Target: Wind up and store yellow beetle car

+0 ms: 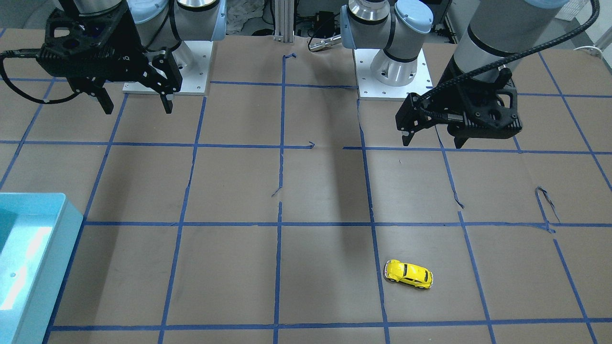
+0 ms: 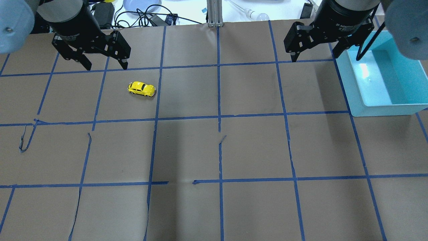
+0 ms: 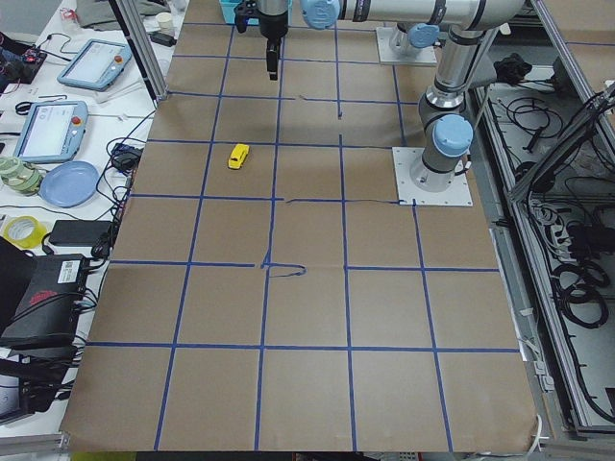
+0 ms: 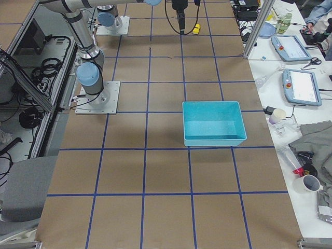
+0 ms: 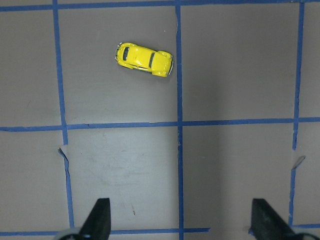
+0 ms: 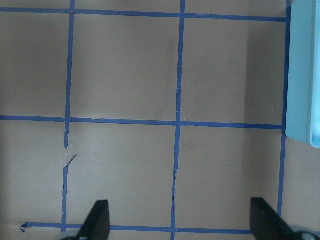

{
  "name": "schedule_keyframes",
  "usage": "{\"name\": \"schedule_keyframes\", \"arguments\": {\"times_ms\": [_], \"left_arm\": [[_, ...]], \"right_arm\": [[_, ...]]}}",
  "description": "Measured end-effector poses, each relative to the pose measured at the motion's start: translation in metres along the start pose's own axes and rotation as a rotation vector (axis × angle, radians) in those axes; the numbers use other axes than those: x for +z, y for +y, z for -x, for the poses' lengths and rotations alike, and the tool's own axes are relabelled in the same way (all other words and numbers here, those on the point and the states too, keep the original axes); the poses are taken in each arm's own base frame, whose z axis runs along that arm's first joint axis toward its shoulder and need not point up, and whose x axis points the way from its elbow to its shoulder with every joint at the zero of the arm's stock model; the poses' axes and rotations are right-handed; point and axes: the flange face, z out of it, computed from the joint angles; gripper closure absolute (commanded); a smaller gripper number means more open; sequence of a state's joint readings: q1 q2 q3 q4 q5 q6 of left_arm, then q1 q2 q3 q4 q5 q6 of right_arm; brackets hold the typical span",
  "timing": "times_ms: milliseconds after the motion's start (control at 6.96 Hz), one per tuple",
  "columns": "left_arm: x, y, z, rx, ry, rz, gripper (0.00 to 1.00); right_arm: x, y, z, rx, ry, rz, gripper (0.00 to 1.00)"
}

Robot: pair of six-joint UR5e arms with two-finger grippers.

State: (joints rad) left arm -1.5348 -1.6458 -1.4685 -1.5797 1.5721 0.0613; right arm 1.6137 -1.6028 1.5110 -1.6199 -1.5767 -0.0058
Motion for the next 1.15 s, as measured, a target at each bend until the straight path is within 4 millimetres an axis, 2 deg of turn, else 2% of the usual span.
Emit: {"name": "schedule_keyframes", "arguments": {"times_ms": [1150], "left_arm": [[0.0038,0.0023,0.0011,-0.004,-0.001,0.007,0.0]], "right_arm": [[-0.0039,0.0019,0.0005,0.0,-0.005,-0.006,0.0]]}}
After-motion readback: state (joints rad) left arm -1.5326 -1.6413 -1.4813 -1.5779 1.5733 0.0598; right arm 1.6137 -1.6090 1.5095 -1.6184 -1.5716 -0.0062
